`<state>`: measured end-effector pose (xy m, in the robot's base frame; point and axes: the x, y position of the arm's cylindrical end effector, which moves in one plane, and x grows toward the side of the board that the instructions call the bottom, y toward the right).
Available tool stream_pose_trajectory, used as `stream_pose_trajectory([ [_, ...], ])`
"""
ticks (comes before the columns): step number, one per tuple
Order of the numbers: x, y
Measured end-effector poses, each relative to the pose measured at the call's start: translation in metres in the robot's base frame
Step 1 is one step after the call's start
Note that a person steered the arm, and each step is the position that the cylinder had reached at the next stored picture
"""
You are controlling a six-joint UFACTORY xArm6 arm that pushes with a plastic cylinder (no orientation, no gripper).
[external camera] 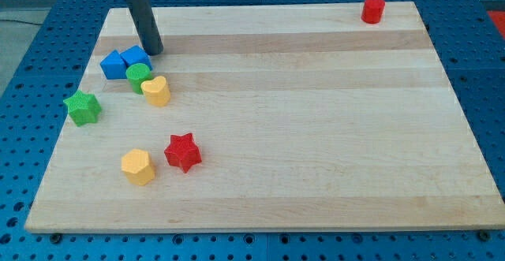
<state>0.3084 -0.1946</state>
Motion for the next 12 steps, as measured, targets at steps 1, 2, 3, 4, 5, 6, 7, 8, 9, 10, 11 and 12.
stream_pose_trajectory([
  [1, -0.008, -0.015],
  [2, -0.015, -0.017],
  [3, -0.018, -0.017],
  [4, -0.019, -0.017],
  [5, -0.020, 0.013],
  [6, -0.023, 0.096],
  [7, -0.016, 0.096],
  [8, -0.016, 0.063],
  [9, -0.016, 0.038],
  [10, -0.017, 0.048],
  [11, -0.031, 0.135],
  [12, -0.033, 0.270],
])
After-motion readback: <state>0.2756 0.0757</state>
